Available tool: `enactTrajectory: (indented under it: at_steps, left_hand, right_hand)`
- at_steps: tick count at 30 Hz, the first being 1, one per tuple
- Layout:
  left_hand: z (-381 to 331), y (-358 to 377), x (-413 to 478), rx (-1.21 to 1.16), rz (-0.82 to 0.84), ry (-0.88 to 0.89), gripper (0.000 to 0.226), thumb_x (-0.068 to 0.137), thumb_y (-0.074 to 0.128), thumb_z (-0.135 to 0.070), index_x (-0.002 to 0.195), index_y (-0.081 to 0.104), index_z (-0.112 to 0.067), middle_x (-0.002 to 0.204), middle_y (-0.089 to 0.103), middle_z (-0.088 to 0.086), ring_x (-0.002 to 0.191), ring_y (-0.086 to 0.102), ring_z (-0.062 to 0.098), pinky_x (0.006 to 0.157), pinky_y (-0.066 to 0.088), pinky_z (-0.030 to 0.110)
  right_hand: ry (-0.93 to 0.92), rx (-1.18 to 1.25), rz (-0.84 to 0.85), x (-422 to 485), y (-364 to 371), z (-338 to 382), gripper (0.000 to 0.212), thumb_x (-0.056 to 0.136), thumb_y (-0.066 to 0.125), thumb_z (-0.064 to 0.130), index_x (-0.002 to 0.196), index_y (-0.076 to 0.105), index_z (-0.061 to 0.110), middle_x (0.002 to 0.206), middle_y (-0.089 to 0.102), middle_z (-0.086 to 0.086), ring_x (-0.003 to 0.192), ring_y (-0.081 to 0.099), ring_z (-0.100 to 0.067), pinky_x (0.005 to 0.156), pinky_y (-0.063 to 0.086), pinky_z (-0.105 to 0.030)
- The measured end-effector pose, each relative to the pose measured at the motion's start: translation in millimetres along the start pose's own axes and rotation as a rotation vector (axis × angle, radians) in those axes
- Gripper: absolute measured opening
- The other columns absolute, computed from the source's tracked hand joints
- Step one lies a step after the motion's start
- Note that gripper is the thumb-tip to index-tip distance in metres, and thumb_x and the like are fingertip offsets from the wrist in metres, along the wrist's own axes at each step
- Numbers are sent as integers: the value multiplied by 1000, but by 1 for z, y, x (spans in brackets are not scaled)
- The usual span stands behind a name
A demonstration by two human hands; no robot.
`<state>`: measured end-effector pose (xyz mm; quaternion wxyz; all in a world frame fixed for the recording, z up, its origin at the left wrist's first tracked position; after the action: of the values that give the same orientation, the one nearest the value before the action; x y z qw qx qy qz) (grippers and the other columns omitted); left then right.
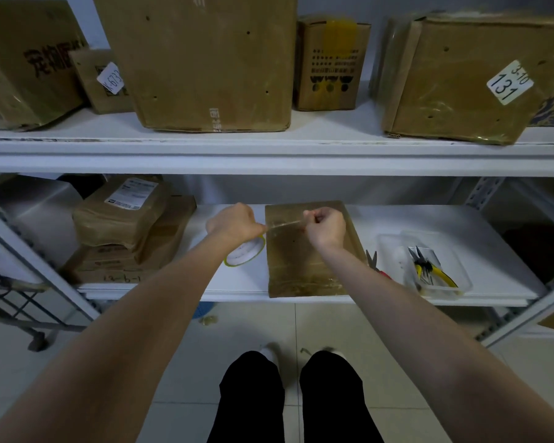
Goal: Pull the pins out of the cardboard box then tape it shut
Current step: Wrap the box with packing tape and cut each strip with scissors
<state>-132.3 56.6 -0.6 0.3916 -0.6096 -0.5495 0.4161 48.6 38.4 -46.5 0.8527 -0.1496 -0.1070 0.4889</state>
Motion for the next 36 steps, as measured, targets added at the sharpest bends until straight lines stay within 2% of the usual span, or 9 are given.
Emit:
enactTrajectory:
  at_steps: [4, 12, 15, 18, 22, 27, 30, 32, 36]
  left_hand:
    - [-5, 5, 19, 50, 61, 31, 18, 80, 60, -33, 87, 68, -18, 88, 66, 1, 88, 62, 26, 83, 54, 37]
    - [-7, 27, 40, 130, 141, -42, 12, 73, 58, -20, 63, 53, -16, 66, 52, 0, 64, 52, 18, 53, 35, 22]
    - [-9, 32, 44, 148, 174, -52, 18, 73, 61, -21, 61, 49, -16, 65, 51, 1, 61, 49, 16, 51, 32, 21]
    - [-13, 35, 46, 159, 190, -44, 14, 73, 61, -21, 64, 51, -16, 66, 51, 0, 59, 49, 14, 52, 32, 20]
    - [-19, 39, 46, 174, 175, -20, 16, 74, 58, -18, 63, 46, -18, 65, 47, -1, 66, 50, 18, 60, 37, 21]
    - [-19, 44, 43, 187, 177, -19, 17, 74, 58, -17, 63, 45, -17, 68, 48, 1, 74, 53, 21, 66, 39, 23]
    - [-21, 46, 40, 270, 125, 48, 8, 76, 61, -20, 83, 58, -17, 97, 58, 6, 93, 55, 25, 82, 41, 35]
    - [-24, 53, 38, 345, 69, 143, 24, 78, 62, -18, 102, 64, -21, 114, 54, 6, 108, 48, 27, 92, 38, 41]
    - [-44, 64, 24, 160, 125, 354, 40, 82, 52, -7, 111, 66, -31, 120, 60, -4, 120, 39, 24, 100, 33, 39]
  right_hand:
    - [61, 7, 41, 8, 4, -17, 14, 87, 69, 24, 77, 64, 16, 84, 71, -4, 87, 68, -17, 83, 52, -28]
    - [-7, -234, 107, 18, 8, -32, 19, 83, 74, 28, 92, 76, 11, 91, 72, -2, 89, 66, -15, 78, 49, -23]
    - [-69, -322, 110, 18, 7, -33, 21, 85, 72, 27, 98, 75, 11, 97, 72, -2, 92, 66, -16, 80, 50, -24]
    - [-173, -472, 159, 17, 3, -31, 21, 88, 68, 27, 99, 74, 11, 93, 72, -3, 83, 65, -14, 71, 50, -20]
    - [-230, -580, 192, 18, 0, -27, 19, 91, 64, 26, 96, 73, 11, 87, 69, -2, 70, 55, -9, 65, 43, -17]
    - [-243, -591, 201, 18, 1, -27, 18, 91, 64, 25, 96, 73, 10, 87, 69, -3, 74, 60, -12, 67, 44, -18]
    - [-255, -624, 223, 20, 3, -27, 17, 91, 63, 25, 94, 73, 11, 83, 67, -1, 69, 56, -10, 66, 45, -18]
    - [-259, -638, 227, 19, 5, -27, 16, 90, 64, 25, 90, 72, 11, 80, 67, -1, 70, 59, -13, 65, 48, -21]
    - [-295, -695, 243, 16, 7, -24, 16, 88, 63, 19, 73, 67, 14, 69, 62, 0, 68, 62, -17, 64, 52, -27]
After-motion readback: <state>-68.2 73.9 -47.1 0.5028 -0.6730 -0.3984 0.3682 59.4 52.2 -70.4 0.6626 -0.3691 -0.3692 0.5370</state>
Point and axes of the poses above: each hand's wrist, its own x-axis towards the middle knuckle, its own y-axis out of the palm, z = x × y, the point moved 2 cm from there along x, towards the middle knuckle
